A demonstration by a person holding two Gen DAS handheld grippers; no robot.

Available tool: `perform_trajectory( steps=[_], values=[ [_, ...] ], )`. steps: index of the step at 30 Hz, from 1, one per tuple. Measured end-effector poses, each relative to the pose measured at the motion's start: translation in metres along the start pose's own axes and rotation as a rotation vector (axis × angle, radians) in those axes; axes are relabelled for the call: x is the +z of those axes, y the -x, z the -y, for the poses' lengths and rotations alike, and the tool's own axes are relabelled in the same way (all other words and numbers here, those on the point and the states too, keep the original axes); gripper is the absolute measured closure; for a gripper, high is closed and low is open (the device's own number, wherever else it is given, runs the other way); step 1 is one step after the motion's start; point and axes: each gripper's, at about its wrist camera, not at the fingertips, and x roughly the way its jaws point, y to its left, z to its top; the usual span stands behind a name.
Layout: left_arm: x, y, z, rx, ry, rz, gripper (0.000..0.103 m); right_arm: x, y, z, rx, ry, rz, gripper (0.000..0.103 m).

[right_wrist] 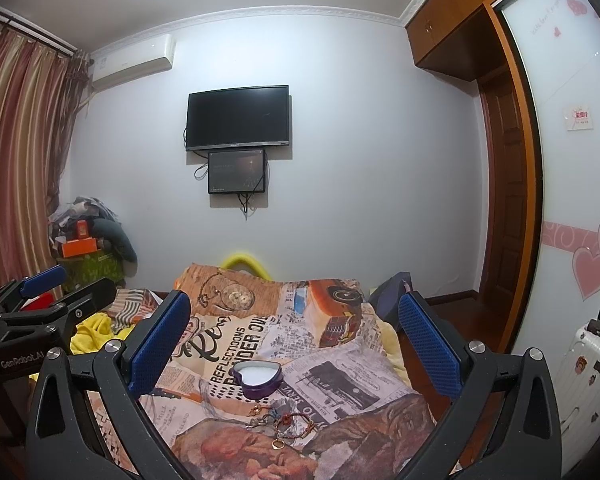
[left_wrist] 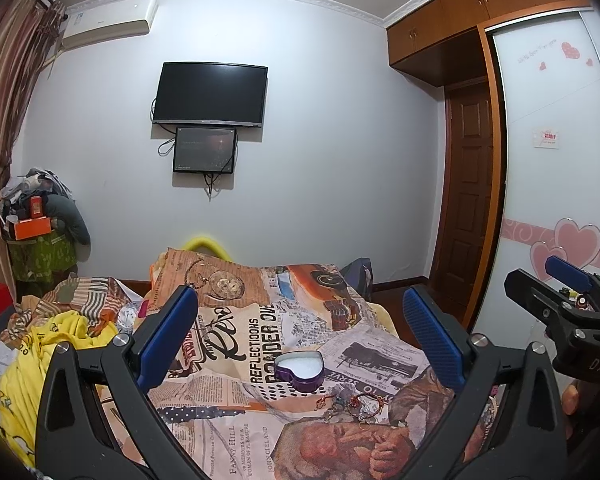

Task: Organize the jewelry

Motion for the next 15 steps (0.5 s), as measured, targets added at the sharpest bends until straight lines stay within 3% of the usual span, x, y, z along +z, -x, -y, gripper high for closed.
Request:
perform_trajectory(
  steps=[15],
  values=[
    [-0.0001,-0.0032,0.0001,-0.004,0.0,-0.012,0.0,-0.0014,-0.0025,0.0015,0.002,-0.003,-0.007,0.0]
  ],
)
